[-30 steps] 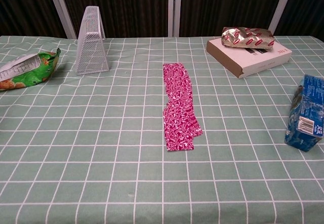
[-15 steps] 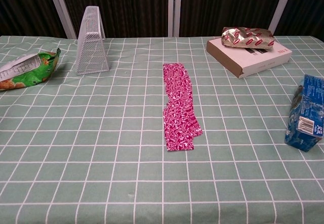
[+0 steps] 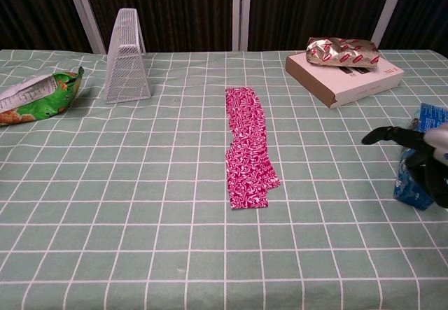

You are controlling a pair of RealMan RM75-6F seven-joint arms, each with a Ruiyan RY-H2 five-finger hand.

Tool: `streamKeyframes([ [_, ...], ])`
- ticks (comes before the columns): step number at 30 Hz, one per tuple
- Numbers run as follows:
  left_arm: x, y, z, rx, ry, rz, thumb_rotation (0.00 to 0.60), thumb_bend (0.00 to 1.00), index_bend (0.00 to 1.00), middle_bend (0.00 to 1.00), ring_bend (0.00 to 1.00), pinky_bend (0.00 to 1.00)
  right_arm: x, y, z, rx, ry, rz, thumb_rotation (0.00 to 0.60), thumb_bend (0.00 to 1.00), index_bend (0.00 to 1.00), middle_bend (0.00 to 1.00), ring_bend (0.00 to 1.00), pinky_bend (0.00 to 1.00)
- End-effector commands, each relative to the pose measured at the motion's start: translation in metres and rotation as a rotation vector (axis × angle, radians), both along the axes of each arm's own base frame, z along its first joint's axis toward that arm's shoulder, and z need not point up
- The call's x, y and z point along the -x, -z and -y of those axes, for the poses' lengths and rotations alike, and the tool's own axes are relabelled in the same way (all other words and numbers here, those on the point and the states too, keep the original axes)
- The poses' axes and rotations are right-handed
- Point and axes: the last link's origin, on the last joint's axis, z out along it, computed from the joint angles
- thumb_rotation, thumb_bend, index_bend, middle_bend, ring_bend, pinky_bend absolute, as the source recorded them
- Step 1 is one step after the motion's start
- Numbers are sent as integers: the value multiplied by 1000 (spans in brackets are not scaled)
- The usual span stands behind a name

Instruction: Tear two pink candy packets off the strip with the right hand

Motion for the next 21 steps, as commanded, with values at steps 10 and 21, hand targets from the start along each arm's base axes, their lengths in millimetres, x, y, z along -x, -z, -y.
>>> streamKeyframes([
  [10,8,-8,1,-9,-20,2,502,13,50,8,0,88,-76,79,40,-118,-85,-127,600,1000,168,882,809,703],
  [21,15,-10,0,-5,-36,5,505,13,51,8,0,88,-96,103,41,-122,-46,-232,600,1000,168,883,809,703],
])
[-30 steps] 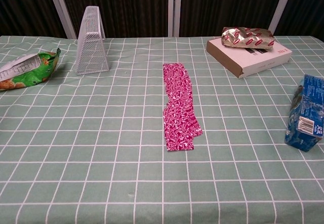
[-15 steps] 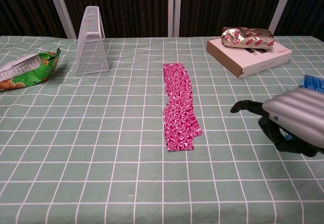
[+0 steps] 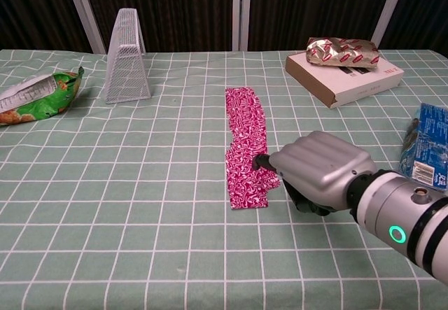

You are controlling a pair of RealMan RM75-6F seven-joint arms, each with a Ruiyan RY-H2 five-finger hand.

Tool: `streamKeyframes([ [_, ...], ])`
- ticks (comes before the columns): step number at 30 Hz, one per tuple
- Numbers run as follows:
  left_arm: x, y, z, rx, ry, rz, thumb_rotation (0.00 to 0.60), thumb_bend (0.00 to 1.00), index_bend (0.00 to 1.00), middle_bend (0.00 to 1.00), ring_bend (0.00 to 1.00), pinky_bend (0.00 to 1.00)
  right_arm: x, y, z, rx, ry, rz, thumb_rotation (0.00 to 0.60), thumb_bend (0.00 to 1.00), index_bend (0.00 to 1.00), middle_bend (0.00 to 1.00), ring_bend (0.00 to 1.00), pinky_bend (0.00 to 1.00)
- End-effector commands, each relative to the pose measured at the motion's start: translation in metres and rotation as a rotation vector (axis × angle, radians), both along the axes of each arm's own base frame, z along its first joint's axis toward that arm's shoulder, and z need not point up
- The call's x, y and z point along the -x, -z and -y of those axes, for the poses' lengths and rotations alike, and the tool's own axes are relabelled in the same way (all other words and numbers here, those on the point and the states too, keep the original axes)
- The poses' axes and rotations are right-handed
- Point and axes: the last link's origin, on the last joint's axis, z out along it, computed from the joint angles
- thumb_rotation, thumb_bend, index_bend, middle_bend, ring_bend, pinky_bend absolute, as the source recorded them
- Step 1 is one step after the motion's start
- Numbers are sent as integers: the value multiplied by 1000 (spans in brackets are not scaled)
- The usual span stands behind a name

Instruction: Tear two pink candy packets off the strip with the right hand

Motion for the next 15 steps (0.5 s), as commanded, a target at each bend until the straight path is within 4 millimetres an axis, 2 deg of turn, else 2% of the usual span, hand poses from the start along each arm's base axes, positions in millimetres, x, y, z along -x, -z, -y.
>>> streamKeyframes([
  [1,1,0,0,-1,-1,1,505,13,51,8,0,88,-4,4,0,10,8,-26,600,1000,169,883,809,703],
  [15,3,-2,-1,-5,-5,2,502,13,51,8,0,88,-12,13,10,-25,56,-38,600,1000,169,883,809,703],
])
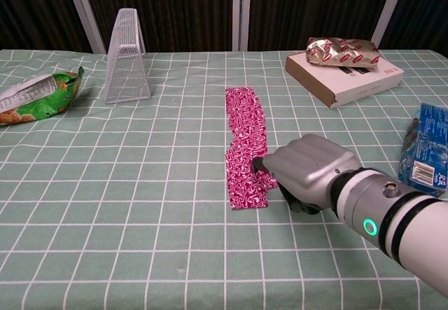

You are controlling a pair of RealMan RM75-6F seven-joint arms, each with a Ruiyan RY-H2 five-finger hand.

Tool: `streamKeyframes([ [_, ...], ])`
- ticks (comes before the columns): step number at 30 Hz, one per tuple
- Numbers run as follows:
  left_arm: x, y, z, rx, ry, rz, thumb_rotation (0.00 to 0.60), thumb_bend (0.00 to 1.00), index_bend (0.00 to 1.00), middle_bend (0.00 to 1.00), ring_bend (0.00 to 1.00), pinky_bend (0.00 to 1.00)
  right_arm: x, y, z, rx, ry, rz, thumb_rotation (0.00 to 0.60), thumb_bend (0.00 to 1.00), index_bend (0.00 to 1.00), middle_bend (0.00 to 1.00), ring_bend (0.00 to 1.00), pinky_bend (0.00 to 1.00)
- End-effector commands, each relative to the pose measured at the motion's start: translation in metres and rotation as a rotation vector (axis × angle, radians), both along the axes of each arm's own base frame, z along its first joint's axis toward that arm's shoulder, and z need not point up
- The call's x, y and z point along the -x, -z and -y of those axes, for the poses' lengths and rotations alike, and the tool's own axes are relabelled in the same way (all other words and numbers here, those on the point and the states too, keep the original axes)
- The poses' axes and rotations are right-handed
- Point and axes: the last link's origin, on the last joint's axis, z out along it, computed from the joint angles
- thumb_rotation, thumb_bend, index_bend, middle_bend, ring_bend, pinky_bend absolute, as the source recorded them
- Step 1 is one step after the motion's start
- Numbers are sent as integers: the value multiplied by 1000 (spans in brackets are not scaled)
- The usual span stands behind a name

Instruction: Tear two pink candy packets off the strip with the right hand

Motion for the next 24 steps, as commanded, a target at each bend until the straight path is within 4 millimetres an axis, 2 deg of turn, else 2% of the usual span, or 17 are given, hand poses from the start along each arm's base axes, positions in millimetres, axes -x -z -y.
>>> streamKeyframes([
  [1,1,0,0,-1,-4,0,501,14,51,8,0,88,-3,3,3,-5,5,2,600,1000,169,883,809,703],
  [10,5,-2,0,-4,-12,3,504,14,51,8,0,88,-5,11,3,-26,12,-6,600,1000,168,883,809,703],
  [24,4,1,1,3,-8,-4,506,14,51,8,0,88,20,-1,5,-12,76,-33,600,1000,168,882,809,703],
])
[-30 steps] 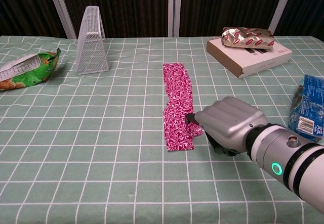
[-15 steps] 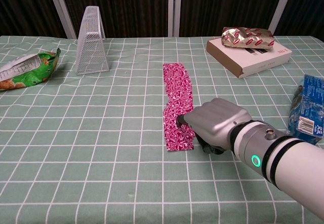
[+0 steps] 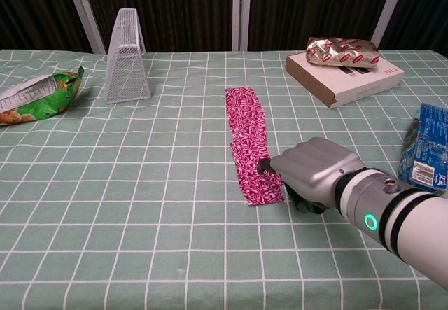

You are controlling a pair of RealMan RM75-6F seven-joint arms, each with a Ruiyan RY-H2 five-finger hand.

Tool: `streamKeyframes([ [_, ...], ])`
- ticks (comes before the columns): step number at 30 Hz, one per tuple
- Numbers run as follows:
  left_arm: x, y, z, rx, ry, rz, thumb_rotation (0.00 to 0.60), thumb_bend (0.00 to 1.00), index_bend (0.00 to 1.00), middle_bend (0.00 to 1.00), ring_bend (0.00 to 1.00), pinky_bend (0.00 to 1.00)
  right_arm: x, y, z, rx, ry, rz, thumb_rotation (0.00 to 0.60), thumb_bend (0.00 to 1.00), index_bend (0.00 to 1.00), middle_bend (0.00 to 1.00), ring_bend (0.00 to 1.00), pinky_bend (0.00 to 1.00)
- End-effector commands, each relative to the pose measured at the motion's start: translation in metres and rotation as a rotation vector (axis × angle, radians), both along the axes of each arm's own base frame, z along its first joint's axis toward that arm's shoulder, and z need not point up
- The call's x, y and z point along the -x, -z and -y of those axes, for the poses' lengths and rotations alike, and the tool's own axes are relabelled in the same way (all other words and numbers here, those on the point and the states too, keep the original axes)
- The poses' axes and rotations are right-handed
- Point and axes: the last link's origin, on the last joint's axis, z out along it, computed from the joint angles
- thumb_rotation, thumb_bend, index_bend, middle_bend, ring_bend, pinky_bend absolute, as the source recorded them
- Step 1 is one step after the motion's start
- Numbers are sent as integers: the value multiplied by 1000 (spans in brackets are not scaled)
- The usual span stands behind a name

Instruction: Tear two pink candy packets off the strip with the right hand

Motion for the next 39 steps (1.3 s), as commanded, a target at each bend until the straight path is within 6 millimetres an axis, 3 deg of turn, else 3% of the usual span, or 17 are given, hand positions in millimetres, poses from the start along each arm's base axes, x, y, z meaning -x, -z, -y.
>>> streamKeyframes([
  [1,-1,1,0,2,1,-2,505,14,51,8,0,87,7,-3,1,3,16,-3,600,1000,169,882,809,703],
  [17,-5,5,-2,14,6,-13,502,14,51,8,0,88,39,-15,2,14,69,-14,600,1000,169,881,809,703],
  [33,-5,6,-2,15,7,-14,502,13,51,8,0,88,56,-35,6,68,100,-24,600,1000,168,881,809,703],
  [39,-6,5,-3,13,12,-11,505,14,50,8,0,88,52,-45,7,101,82,11,600,1000,168,880,809,703],
])
